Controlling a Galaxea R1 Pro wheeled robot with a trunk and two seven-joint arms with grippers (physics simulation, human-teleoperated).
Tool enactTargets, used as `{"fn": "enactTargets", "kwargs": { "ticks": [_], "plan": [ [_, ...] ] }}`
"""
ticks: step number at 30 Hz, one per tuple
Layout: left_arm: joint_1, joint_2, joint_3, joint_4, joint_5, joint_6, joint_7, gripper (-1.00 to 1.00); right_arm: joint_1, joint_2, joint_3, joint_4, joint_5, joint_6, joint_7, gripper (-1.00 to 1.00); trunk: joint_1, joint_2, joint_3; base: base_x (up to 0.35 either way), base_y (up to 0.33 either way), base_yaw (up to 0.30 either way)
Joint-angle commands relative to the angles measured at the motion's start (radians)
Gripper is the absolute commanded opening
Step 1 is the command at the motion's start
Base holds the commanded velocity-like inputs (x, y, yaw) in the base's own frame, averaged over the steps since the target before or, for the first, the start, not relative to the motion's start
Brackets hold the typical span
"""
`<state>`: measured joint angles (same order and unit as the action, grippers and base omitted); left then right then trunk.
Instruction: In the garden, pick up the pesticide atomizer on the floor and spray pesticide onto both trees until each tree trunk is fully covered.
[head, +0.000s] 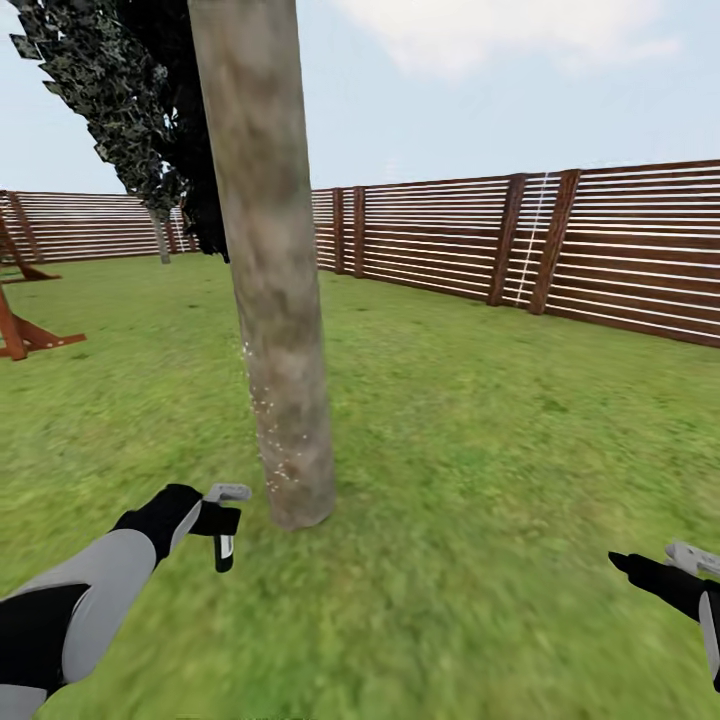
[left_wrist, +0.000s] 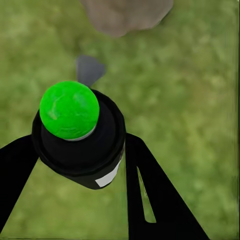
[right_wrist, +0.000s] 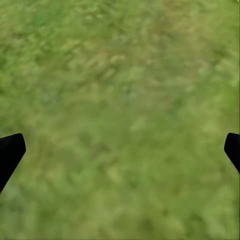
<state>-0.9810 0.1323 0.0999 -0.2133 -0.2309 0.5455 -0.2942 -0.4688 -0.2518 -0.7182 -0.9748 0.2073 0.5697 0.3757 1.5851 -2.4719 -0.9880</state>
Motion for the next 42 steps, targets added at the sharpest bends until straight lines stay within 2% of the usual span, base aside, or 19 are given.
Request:
{"fn": "enactTargets", "kwargs": {
  "ticks": [1, 14, 23, 27, 30, 34, 35, 36, 39, 42],
  "plan": [
    [-0.001, -0.001, 0.008, -0.002, -0.007, 0.005, -0.006, -1.00, -0.001, 0.000, -0.003, -0.001, 0.011, 0.002, 0.009, 1.00, 0.000, 0.000, -0.001, 0.000, -0.303, 0.250],
    [-0.001, -0.001, 0.009, -0.003, -0.003, 0.006, -0.006, -1.00, -0.001, 0.000, -0.001, -0.001, 0.011, 0.002, 0.009, 1.00, 0.000, 0.000, -0.001, 0.000, -0.318, 0.148],
    [-0.001, 0.003, 0.011, -0.004, -0.003, -0.012, -0.002, -1.00, -0.001, 0.000, -0.003, 0.000, 0.011, 0.002, 0.008, 1.00, 0.000, 0.000, -0.001, 0.000, -0.329, 0.015],
    [-0.001, 0.007, 0.011, 0.000, -0.004, -0.013, -0.002, -1.00, -0.001, 0.000, -0.001, 0.001, 0.011, 0.002, 0.008, 1.00, 0.000, 0.000, -0.001, 0.000, -0.100, 0.000],
    [-0.001, 0.026, 0.011, 0.000, -0.004, -0.013, -0.002, -1.00, -0.001, 0.000, -0.001, 0.001, 0.011, 0.002, 0.008, 1.00, 0.000, 0.000, -0.001, -0.018, -0.010, 0.000],
    [-0.001, 0.032, 0.013, -0.014, -0.004, -0.010, -0.003, -1.00, -0.001, 0.000, -0.001, 0.001, 0.011, 0.002, 0.008, 1.00, 0.000, 0.000, -0.001, -0.169, -0.001, 0.000],
    [-0.002, 0.033, 0.013, -0.093, -0.004, 0.021, -0.004, -1.00, -0.001, 0.000, -0.001, 0.001, 0.011, 0.002, 0.008, 1.00, 0.000, 0.000, -0.001, -0.021, 0.000, 0.000],
    [-0.002, 0.032, 0.013, -0.134, -0.004, 0.054, -0.004, -1.00, -0.001, 0.000, -0.001, 0.001, 0.011, 0.002, 0.008, 1.00, 0.000, 0.000, -0.001, -0.013, 0.000, 0.000],
    [-0.003, 0.030, 0.011, -0.394, -0.004, 0.304, -0.009, -1.00, -0.001, 0.000, -0.003, 0.001, 0.011, 0.002, 0.008, 1.00, 0.000, 0.000, -0.001, -0.004, 0.000, 0.000],
    [-0.011, 0.024, 0.010, -0.449, -0.004, 0.388, -0.009, -1.00, -0.001, 0.000, -0.002, 0.001, 0.011, 0.002, 0.008, 1.00, 0.000, 0.000, -0.001, 0.000, 0.000, 0.000]
  ]
}}
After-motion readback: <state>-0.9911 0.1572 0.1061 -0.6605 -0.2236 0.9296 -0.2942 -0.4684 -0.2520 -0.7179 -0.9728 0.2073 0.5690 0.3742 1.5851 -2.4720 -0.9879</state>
